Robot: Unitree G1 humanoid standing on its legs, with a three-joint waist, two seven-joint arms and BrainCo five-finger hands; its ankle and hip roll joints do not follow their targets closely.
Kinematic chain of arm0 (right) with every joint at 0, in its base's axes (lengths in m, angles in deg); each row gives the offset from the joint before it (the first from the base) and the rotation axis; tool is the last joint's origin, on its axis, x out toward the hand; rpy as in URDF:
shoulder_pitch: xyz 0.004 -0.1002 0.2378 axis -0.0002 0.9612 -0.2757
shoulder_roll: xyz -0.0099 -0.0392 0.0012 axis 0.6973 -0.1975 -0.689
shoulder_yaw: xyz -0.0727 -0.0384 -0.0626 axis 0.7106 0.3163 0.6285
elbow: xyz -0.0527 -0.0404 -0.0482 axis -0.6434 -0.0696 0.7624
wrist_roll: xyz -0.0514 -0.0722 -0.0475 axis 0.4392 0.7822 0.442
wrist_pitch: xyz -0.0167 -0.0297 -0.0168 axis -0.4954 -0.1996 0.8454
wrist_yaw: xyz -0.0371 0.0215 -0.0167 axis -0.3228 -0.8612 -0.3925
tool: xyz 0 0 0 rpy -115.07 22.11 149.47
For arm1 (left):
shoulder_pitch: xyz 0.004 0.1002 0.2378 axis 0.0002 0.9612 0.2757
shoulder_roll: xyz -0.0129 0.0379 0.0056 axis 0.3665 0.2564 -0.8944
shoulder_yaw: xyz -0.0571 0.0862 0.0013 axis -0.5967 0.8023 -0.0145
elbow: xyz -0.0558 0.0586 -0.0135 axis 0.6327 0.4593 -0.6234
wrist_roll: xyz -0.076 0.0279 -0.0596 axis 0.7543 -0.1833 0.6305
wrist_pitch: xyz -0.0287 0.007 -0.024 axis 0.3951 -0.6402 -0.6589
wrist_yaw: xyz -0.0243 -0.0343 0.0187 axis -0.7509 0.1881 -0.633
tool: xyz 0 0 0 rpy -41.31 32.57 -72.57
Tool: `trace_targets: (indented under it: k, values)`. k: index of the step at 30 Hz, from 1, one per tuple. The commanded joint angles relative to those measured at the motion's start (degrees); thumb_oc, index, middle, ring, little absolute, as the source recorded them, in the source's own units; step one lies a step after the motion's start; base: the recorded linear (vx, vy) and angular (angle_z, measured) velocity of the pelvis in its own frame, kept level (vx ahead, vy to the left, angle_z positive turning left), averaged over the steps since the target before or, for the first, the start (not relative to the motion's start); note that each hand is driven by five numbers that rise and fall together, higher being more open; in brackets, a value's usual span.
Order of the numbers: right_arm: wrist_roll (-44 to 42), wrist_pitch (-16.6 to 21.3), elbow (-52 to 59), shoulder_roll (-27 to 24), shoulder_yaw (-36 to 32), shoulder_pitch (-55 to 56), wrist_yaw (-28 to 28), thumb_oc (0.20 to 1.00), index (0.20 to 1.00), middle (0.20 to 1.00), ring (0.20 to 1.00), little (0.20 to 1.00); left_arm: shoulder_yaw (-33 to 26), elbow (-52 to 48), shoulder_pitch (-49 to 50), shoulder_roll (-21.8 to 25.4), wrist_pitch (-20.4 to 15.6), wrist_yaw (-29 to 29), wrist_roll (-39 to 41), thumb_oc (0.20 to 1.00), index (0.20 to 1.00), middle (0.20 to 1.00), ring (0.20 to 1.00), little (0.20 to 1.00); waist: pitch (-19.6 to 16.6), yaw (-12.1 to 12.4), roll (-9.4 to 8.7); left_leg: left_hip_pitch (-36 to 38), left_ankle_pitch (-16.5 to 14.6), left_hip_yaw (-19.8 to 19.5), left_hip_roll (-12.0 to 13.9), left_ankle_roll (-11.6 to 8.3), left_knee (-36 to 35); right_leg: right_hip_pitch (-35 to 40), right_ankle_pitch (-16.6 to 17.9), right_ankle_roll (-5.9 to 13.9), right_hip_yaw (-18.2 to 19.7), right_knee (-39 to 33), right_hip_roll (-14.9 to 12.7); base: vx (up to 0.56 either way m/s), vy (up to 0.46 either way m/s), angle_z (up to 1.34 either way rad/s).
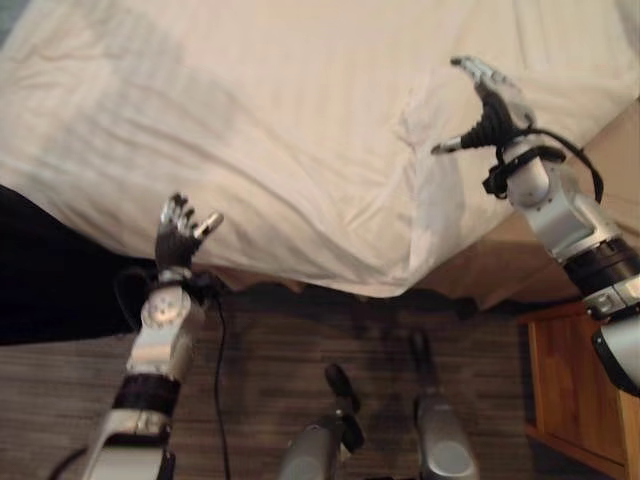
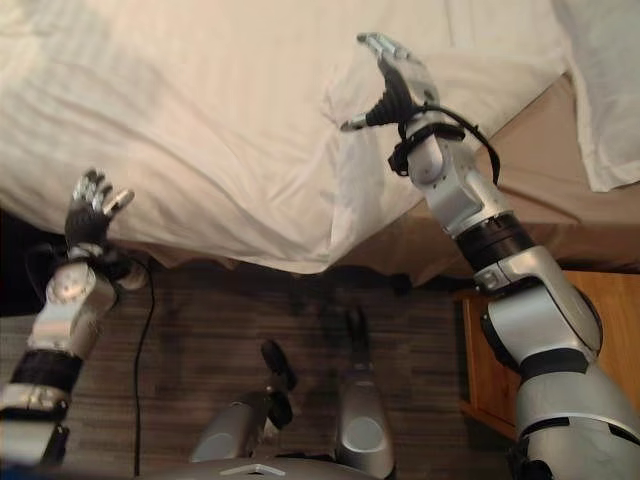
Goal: Making the bed.
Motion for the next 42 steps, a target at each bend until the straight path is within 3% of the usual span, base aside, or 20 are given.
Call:
trace_targets:
  k: [1,5,14,15,16,17,19,22,25,28,34,36,38,42]
  values:
    - [-0.5,0.82,-2.69,-2.94,3.0,-8.24,-3.98,1.0,1.0,1.0,1.0,1.0,-0.77,-0.63,-2.57,1.45,-4.0,-0.97,1.92,1.0,1.0,1.0,1.0,1.0,-3.58,-0.29,0.65,3.72,2.5,1.84,6.47,-10.38,0.68,5.5,1.86,2.0,-1.17,-0.54,-0.62,0.01,-0.131,0.07]
    - [1.25,0.9,-6.59,-4.75,6.98,-15.39,-5.38,1.0,1.0,1.0,1.0,1.0,-1.05,1.25,-4.71,2.0,-4.6,-1.23,3.29,1.0,1.0,1.0,1.0,1.0,-4.42,-0.46,3.26,-1.53,4.4,0.99,8.09,-12.23,0.68,1.91,2.05,1.8,-2.53,-0.54,-0.73,0.02,-0.111,0.13]
    - [0.72,0.72,-12.73,-2.53,9.99,-20.85,-7.52,1.0,1.0,1.0,1.0,1.0,-1.03,2.16,-6.28,1.9,-5.72,-1.06,5.47,1.0,1.0,1.0,1.0,1.0,-4.67,0.08,8.21,-7.54,5.75,0.39,8.87,-13.41,0.68,-3.96,2.29,1.71,-0.9,-0.54,-0.38,0.03,-0.063,-0.1]
    - [0.12,1.0,-14.53,-0.39,9.82,-19.65,-8.24,1.0,1.0,1.0,1.0,1.0,2.48,9.18,-11.21,0.33,-5.01,-3.95,2.07,1.0,1.0,1.0,1.0,1.0,-4.32,-1.21,8.38,-8.08,5.9,0.68,8.97,-13.45,0.68,-4.68,2.48,1.76,-0.64,-0.54,-0.29,0.0,-0.028,0.04]
    - [0.11,1.09,-14.66,-0.62,9.71,-19.7,-8.3,1.0,1.0,1.0,1.0,1.0,2.95,9.74,-11.92,0.29,-5.21,-3.98,2.07,1.0,1.0,1.0,1.0,1.0,-4.31,-0.95,8.38,-8.18,5.91,0.66,8.96,-13.44,0.68,-4.78,2.48,1.76,-0.66,-0.54,-0.31,-0.01,-0.046,0.1]
    - [-0.81,0.51,-19.15,2.55,10.97,-20.47,-7.74,1.0,1.0,1.0,1.0,1.0,4.65,14.25,-16.94,-0.51,-4.47,-2.77,2.5,1.0,1.0,1.0,1.0,1.0,-4.12,-0.98,9.2,-8.78,6.04,0.37,8.84,-13.61,0.68,-5.25,2.42,1.73,-0.43,-0.54,-0.23,-0.01,-0.018,0.14]
    - [-1.52,0.14,-21.99,4.73,11.85,-19.48,-6.71,0.2,0.2,0.2,0.2,0.2,6.08,15.91,-20.5,-1.26,-4.08,-3.09,2.92,1.0,1.0,1.0,1.0,1.0,-3.75,-0.73,9.6,-9.24,6.05,-1.41,8.3,-13.63,0.68,-5.54,2.43,1.69,0.03,-0.54,-0.06,-0.01,-0.028,0.08]
    - [-2.22,-0.22,-25.35,6.27,13.36,-18.97,-5.58,0.2,0.2,0.2,0.2,0.2,7.88,20.57,-24.94,-1.34,-3.74,-2.36,4.25,1.0,1.0,1.0,1.0,1.0,-3.65,-0.36,8.6,-9.68,4.38,-7.63,7.02,-13.26,0.68,-5.41,2.13,1.44,0.88,-0.54,0.28,-0.01,-0.051,-0.08]
    - [-3.23,-0.45,-26.7,7.02,13.46,-18.41,-5.27,0.2,0.2,0.2,0.2,0.2,9.71,23.43,-27.53,-1.67,-3.28,-1.99,4.9,1.0,1.0,1.0,1.0,1.0,-3.38,-0.66,8.05,-9.3,4.45,-8.65,7.27,-13.22,0.68,-5.18,2.47,1.46,1.59,-0.54,0.54,-0.04,-0.014,-0.07]
    - [-4.21,-1.22,-25.52,7.59,12.73,-17.46,-5.41,0.2,0.2,0.2,0.2,0.2,11.92,26.03,-28.55,-3.21,-2.17,-1.8,4.44,1.0,1.0,1.0,1.0,1.0,-3.08,-1.98,7.46,-5.01,3.49,-6.55,7.32,-12.74,0.68,-2.17,2.81,1.51,2.13,-0.54,-0.03,0.0,0.118,0.03]
    - [-4.18,-1.6,-17.2,5.93,8.69,-11.5,-5.32,0.2,0.2,0.2,0.2,0.2,11.5,23.41,-24.67,-4.36,-1.07,-1.2,3.45,1.0,1.0,1.0,1.0,1.0,-5.77,-3.87,5.22,1.97,1.12,-3.68,6.42,-11.35,0.68,2.51,3.12,2.15,2.94,-0.54,-0.22,0.02,0.113,-0.12]
    - [-4.83,-1.44,-9.8,4.74,3.61,-4.62,-5.4,0.2,0.2,0.2,0.2,0.2,9.3,20.52,-19.99,-4.53,-0.66,-0.8,3.26,1.0,1.0,1.0,1.0,1.0,-7.42,-5.0,3.38,5.45,-0.6,-1.95,5.77,-10.5,0.68,4.41,3.33,2.98,3.89,-0.54,-0.01,-0.01,0.142,-0.2]
    - [-5.44,-1.28,-7.75,4.9,1.62,-1.5,-5.32,0.2,0.2,0.2,0.2,0.2,8.24,19.07,-18.21,-4.46,-0.53,-0.81,3.07,1.0,1.0,1.0,1.0,1.0,-7.88,-5.39,2.89,6.33,-1.07,-1.34,5.56,-10.22,0.68,4.68,3.58,3.18,4.16,-0.54,0.16,-0.04,0.107,-0.34]
    - [-3.75,-0.82,-4.58,6.25,-4.89,13.6,-4.1,0.2,0.2,0.2,0.2,0.2,5.37,14.79,-10.73,-5.73,0.22,0.3,2.03,1.0,1.0,1.0,1.0,1.0,-9.94,-6.29,-0.2,9.99,-2.73,1.48,4.42,-9.03,0.68,5.94,5.85,4.87,4.38,-0.54,0.04,-0.1,0.103,-0.47]
